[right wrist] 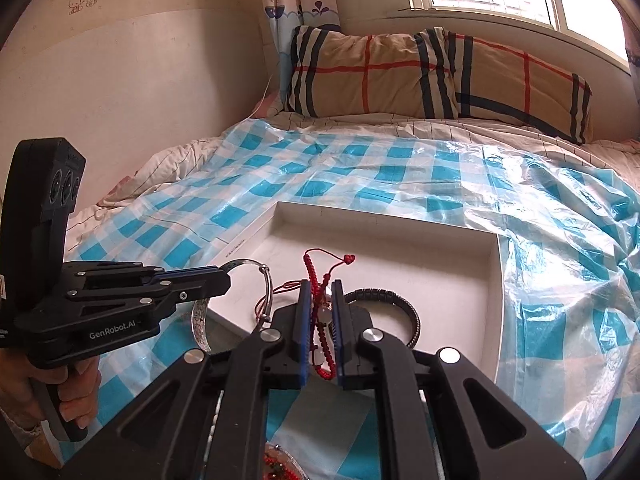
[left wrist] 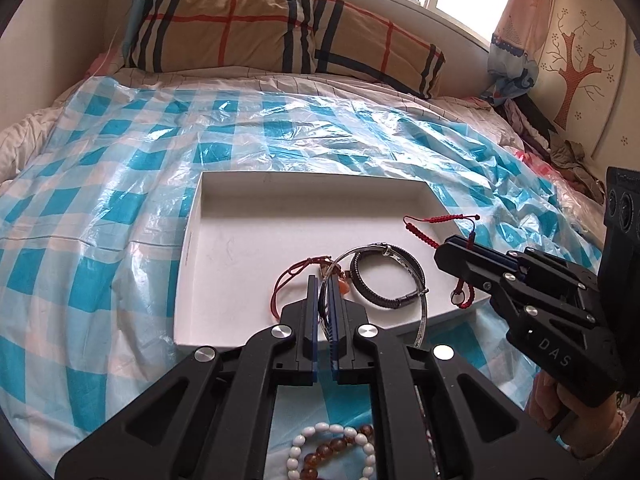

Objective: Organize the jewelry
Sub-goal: 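Lower the silver bangle and red string bracelet into the white box, open both tools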

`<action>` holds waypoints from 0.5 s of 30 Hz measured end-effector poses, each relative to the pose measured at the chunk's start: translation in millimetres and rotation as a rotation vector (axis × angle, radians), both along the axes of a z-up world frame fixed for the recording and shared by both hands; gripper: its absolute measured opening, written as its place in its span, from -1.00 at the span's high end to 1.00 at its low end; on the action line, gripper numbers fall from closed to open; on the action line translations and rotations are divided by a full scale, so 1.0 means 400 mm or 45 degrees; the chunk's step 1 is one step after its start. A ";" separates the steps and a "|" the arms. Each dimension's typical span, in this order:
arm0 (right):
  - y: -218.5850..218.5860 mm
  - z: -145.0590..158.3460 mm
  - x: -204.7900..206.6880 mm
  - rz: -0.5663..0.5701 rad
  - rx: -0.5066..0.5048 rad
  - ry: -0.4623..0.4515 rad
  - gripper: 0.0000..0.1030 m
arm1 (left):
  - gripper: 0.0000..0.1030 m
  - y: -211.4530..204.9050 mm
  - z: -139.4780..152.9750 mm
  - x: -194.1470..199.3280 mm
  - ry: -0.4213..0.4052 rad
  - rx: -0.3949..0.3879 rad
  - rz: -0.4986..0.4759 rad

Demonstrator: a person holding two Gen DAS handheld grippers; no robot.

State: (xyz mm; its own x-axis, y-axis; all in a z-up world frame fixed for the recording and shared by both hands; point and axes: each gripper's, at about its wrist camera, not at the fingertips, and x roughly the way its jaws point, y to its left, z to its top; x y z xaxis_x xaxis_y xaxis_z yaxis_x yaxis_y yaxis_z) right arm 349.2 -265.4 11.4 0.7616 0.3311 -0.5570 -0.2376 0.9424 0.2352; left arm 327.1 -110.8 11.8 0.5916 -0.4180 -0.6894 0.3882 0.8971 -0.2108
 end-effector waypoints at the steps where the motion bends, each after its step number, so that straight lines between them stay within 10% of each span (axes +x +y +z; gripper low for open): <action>1: -0.002 -0.006 0.016 -0.007 -0.011 0.009 0.79 | 0.92 -0.007 -0.004 0.015 0.002 0.000 0.010; 3: -0.005 -0.021 0.045 -0.028 -0.031 0.041 0.74 | 0.91 -0.022 -0.019 0.048 0.026 0.002 0.020; 5: -0.012 -0.034 0.056 -0.063 -0.042 0.054 0.06 | 0.89 -0.034 -0.036 0.070 0.046 0.024 0.034; 15: -0.040 -0.035 -0.050 -0.063 -0.002 0.100 0.06 | 0.82 0.017 -0.038 0.017 0.051 0.051 0.061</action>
State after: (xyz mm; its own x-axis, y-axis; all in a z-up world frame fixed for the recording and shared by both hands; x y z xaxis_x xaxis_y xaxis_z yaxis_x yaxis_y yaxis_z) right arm 329.1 -281.4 -2.8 0.7312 0.2928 -0.6162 -0.1713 0.9531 0.2495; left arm 333.8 -104.2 -3.4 0.5818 -0.3614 -0.7286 0.3369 0.9225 -0.1886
